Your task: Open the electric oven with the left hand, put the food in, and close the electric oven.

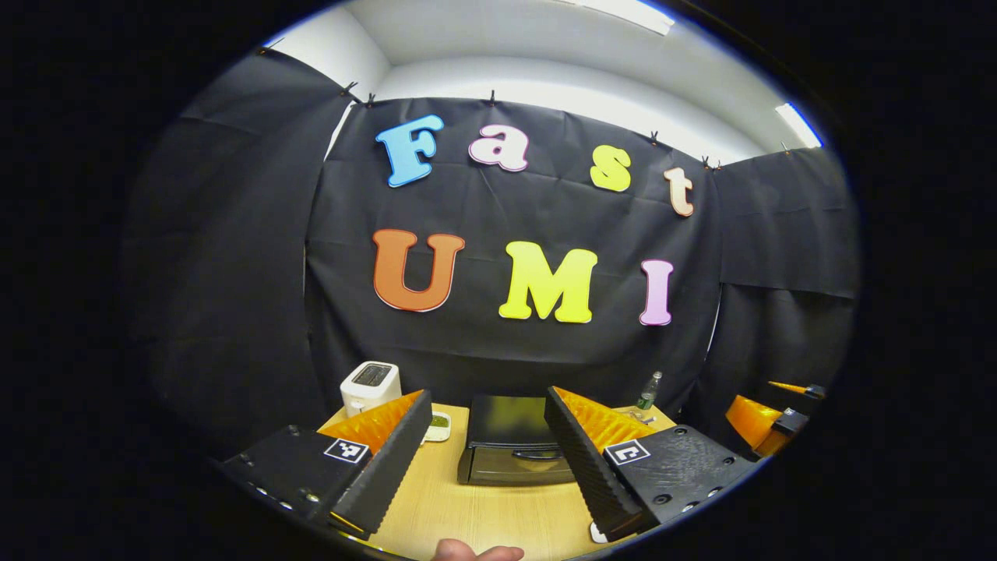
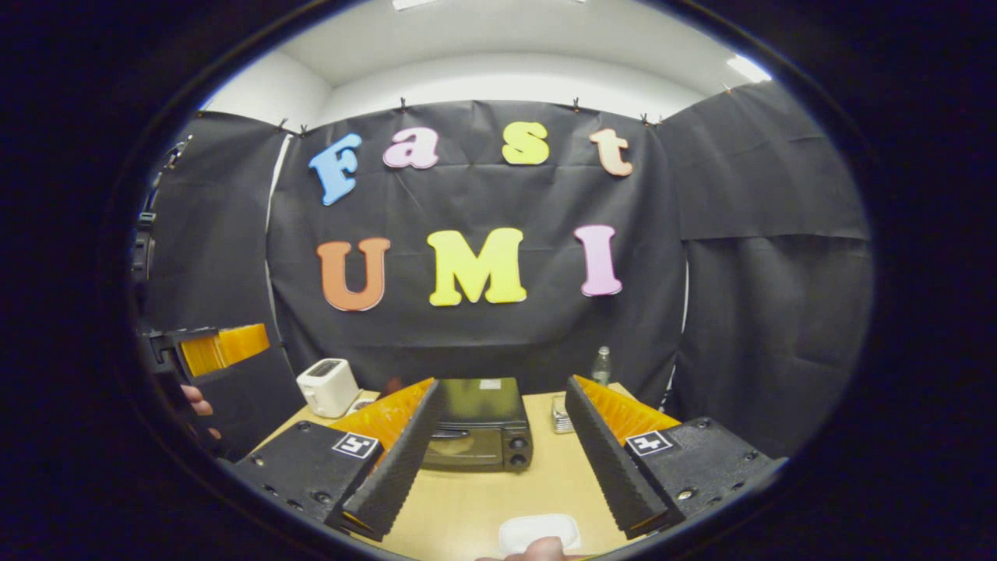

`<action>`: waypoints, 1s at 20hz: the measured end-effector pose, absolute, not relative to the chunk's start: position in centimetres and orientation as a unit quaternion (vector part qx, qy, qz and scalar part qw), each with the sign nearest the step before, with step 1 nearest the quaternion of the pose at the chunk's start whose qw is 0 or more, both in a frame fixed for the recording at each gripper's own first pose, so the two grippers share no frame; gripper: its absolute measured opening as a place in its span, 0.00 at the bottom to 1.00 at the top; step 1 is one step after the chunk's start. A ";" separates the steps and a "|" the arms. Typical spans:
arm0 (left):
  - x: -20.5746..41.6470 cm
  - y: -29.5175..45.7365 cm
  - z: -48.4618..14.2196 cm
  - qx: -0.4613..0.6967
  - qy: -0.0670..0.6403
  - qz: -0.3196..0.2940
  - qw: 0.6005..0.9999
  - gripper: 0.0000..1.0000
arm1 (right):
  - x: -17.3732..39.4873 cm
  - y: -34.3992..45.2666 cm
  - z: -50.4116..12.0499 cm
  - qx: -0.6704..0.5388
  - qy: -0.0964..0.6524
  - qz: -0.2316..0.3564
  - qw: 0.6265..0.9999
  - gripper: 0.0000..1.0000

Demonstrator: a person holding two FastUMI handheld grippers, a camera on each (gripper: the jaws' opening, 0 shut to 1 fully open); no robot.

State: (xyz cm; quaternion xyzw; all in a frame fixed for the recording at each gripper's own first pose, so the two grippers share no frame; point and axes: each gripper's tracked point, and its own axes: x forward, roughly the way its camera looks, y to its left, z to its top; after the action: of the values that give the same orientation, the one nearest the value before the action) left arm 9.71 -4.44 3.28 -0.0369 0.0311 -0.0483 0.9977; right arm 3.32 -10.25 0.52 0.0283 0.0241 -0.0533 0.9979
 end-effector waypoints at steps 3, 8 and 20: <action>8.2 -3.4 2.8 -0.027 0.031 -0.048 0.998 0.94 | 3.0 -8.1 0.0 0.035 0.035 -0.036 0.998 0.98; 4.4 -2.5 2.5 -0.027 0.029 -0.033 0.999 0.94 | 1.9 -5.5 0.2 0.006 0.039 -0.015 0.999 0.97; 0.5 -1.2 2.9 -0.016 0.016 -0.032 0.999 0.94 | -0.7 -1.6 1.0 0.003 0.021 0.010 1.000 0.97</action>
State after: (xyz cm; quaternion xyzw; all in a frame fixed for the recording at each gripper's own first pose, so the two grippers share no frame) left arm 0.54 -1.25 2.92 -0.0163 0.0159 -0.0320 0.9992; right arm -0.73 -1.58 1.00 0.0031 0.0214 0.0098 0.9997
